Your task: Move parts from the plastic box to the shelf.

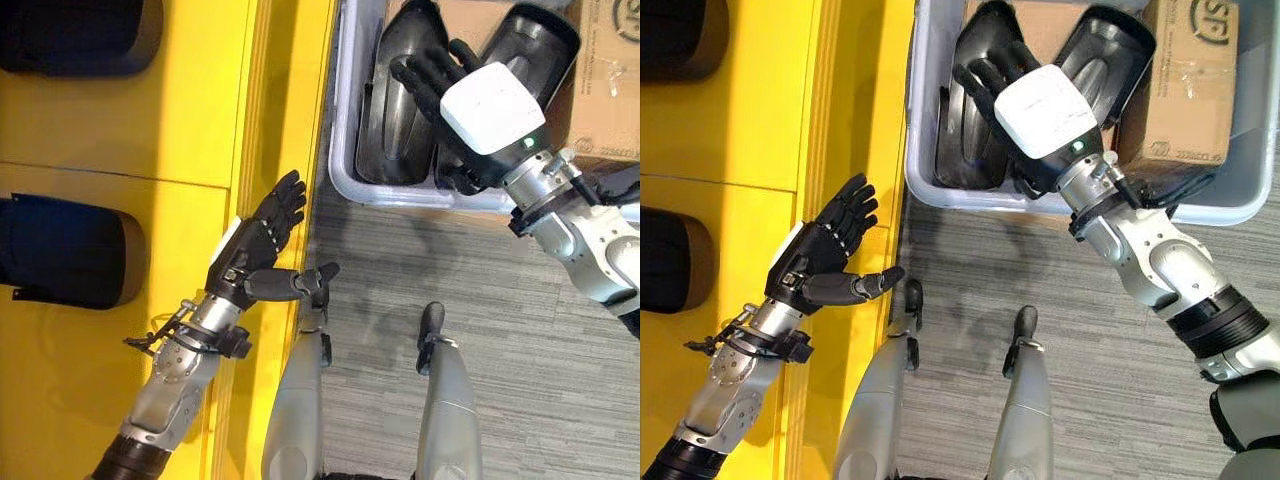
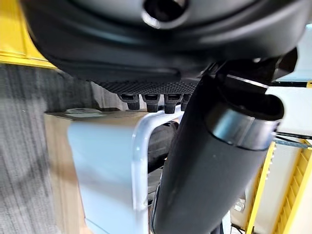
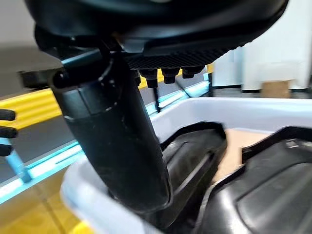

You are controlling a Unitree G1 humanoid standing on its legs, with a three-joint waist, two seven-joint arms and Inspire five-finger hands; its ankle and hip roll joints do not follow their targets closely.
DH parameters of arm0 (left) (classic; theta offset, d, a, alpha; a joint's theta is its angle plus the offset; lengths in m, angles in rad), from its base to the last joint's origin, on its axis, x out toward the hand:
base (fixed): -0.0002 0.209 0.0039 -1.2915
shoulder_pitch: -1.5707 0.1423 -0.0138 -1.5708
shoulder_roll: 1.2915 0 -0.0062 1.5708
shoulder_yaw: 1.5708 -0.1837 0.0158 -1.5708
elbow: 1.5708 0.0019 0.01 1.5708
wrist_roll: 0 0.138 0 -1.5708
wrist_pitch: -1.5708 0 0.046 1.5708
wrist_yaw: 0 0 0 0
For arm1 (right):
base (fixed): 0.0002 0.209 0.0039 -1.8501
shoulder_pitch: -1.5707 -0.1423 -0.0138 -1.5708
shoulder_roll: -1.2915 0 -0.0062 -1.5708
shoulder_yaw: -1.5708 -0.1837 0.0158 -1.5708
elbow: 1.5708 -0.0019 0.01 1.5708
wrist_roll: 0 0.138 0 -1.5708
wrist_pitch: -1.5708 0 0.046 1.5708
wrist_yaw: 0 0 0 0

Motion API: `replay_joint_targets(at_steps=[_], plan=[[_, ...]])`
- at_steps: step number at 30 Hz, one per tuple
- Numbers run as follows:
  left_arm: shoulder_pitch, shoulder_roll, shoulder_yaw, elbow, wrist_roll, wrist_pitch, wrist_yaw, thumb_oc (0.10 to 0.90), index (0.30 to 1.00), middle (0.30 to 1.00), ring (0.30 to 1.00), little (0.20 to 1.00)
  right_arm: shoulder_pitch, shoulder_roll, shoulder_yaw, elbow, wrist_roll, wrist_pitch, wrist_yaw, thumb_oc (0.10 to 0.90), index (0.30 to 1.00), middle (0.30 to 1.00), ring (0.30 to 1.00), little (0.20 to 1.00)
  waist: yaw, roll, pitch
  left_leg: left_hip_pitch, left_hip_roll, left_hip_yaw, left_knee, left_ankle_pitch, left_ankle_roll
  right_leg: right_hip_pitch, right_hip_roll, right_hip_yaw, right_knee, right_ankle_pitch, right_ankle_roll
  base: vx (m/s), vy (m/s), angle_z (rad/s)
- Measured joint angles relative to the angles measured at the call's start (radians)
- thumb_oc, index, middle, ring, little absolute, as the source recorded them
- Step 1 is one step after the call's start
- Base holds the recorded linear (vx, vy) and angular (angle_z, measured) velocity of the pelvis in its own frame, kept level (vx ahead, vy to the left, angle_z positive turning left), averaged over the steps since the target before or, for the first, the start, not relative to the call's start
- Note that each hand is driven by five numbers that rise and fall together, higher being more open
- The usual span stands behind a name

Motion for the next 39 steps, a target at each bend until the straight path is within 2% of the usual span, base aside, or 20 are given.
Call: replay_joint_targets(at_steps=[4, 6, 8, 11, 12, 14, 17, 21, 23, 28, 33, 39], plan=[[0.004, 0.004, -0.011, 0.001, -0.001, -0.011, -0.001, 0.900, 1.000, 1.000, 1.000, 1.000, -0.035, 0.000, 0.031, 0.005, -0.014, 0.012, -0.011, 0.900, 1.000, 1.000, 1.000, 1.000, 0.009, 0.001, 0.000, -0.055, -0.001, -0.017, 0.026, 0.006, -0.007, -0.058, 0.000, -0.004, 0.053, -0.018, -0.009, 0.01, -0.002, 0.10], [0.015, 0.023, -0.019, -0.002, -0.001, -0.019, -0.003, 0.900, 1.000, 1.000, 1.000, 1.000, -0.039, 0.005, 0.033, 0.004, 0.017, 0.030, -0.011, 0.900, 1.000, 1.000, 1.000, 1.000, 0.013, 0.001, 0.000, -0.070, -0.005, -0.024, 0.035, 0.002, -0.008, -0.077, -0.005, -0.004, 0.077, -0.031, -0.016, 0.00, 0.010, 0.09], [0.016, 0.026, -0.019, -0.005, -0.002, -0.023, -0.007, 0.900, 1.000, 1.000, 1.000, 1.000, -0.041, 0.013, 0.029, 0.004, 0.108, 0.054, -0.009, 0.900, 1.000, 1.000, 1.000, 1.000, 0.013, 0.001, 0.000, -0.087, -0.007, -0.030, 0.052, -0.001, -0.009, -0.089, -0.007, -0.005, 0.097, -0.041, -0.017, 0.00, 0.005, 0.08], [0.010, 0.026, -0.019, -0.007, -0.002, -0.027, -0.006, 0.900, 1.000, 1.000, 1.000, 1.000, -0.061, 0.031, 0.008, 0.002, 0.367, 0.127, -0.009, 0.900, 1.000, 1.000, 1.000, 1.000, 0.012, 0.002, 0.000, -0.116, -0.012, -0.039, 0.063, -0.002, -0.010, -0.121, -0.009, -0.006, 0.118, -0.050, -0.019, 0.01, 0.002, 0.07], [0.010, 0.025, -0.019, -0.008, -0.001, -0.027, -0.003, 0.900, 1.000, 1.000, 1.000, 1.000, -0.041, 0.081, -0.059, 0.005, 0.522, 0.162, -0.011, 0.900, 1.000, 1.000, 1.000, 1.000, 0.011, 0.002, 0.000, -0.125, -0.014, -0.041, 0.071, -0.003, -0.011, -0.130, -0.010, -0.005, 0.130, -0.055, -0.024, 0.02, -0.007, 0.05], [0.008, 0.025, -0.018, -0.008, -0.001, -0.026, -0.001, 0.900, 1.000, 1.000, 1.000, 1.000, -0.037, 0.178, -0.112, 0.048, 0.689, 0.191, -0.033, 0.900, 1.000, 1.000, 1.000, 1.000, 0.011, 0.003, -0.001, -0.132, -0.014, -0.042, 0.080, -0.006, -0.012, -0.138, -0.011, -0.005, 0.140, -0.058, -0.026, 0.00, 0.000, 0.00], [0.004, 0.025, -0.018, -0.011, -0.001, -0.026, -0.004, 0.900, 1.000, 1.000, 1.000, 1.000, -0.041, 0.263, -0.137, 0.120, 0.833, 0.213, -0.054, 0.900, 1.000, 1.000, 1.000, 1.000, 0.021, 0.004, -0.001, -0.136, -0.015, -0.050, 0.085, -0.008, -0.016, -0.141, -0.011, -0.008, 0.150, -0.066, -0.025, 0.02, -0.010, 0.04], [0.002, 0.022, -0.022, -0.036, 0.001, -0.024, -0.010, 0.900, 1.000, 1.000, 1.000, 1.000, -0.057, 0.357, -0.223, 0.214, 1.031, 0.243, -0.110, 0.900, 1.000, 1.000, 1.000, 1.000, 0.037, 0.006, -0.001, -0.154, -0.018, -0.069, 0.097, -0.011, -0.022, -0.147, -0.017, -0.029, 0.168, -0.081, -0.032, 0.04, -0.017, 0.11], [0.003, 0.022, -0.024, -0.045, 0.002, -0.024, -0.015, 0.900, 1.000, 1.000, 1.000, 1.000, -0.060, 0.384, -0.248, 0.236, 1.063, 0.243, -0.111, 0.900, 1.000, 1.000, 1.000, 1.000, 0.041, 0.007, -0.001, -0.166, -0.020, -0.074, 0.104, -0.012, -0.024, -0.156, -0.020, -0.032, 0.177, -0.087, -0.032, 0.03, -0.013, 0.08], [0.001, 0.019, -0.024, -0.047, 0.002, -0.023, -0.028, 0.900, 1.000, 1.000, 1.000, 1.000, -0.074, 0.384, -0.249, 0.232, 1.101, 0.244, -0.077, 0.900, 1.000, 1.000, 1.000, 1.000, 0.053, 0.007, -0.001, -0.173, -0.021, -0.078, 0.118, -0.019, -0.028, -0.162, -0.020, -0.033, 0.191, -0.094, -0.034, 0.01, -0.005, 0.01], [-0.002, 0.019, -0.026, -0.057, 0.004, -0.022, -0.027, 0.900, 1.000, 1.000, 1.000, 1.000, -0.103, 0.382, -0.247, 0.231, 1.014, 0.251, -0.064, 0.900, 1.000, 1.000, 1.000, 1.000, 0.058, 0.017, -0.001, -0.218, -0.021, -0.099, 0.151, -0.025, -0.029, -0.192, -0.020, -0.048, 0.221, -0.107, -0.044, 0.02, -0.001, 0.05], [-0.001, 0.020, -0.025, -0.069, 0.008, -0.022, -0.017, 0.900, 1.000, 1.000, 1.000, 1.000, -0.152, 0.381, -0.239, 0.237, 1.012, 0.309, -0.074, 0.900, 1.000, 1.000, 1.000, 1.000, 0.065, 0.022, -0.002, -0.242, -0.021, -0.110, 0.182, -0.033, -0.036, -0.211, -0.021, -0.052, 0.250, -0.119, -0.049, 0.04, -0.016, 0.02]])
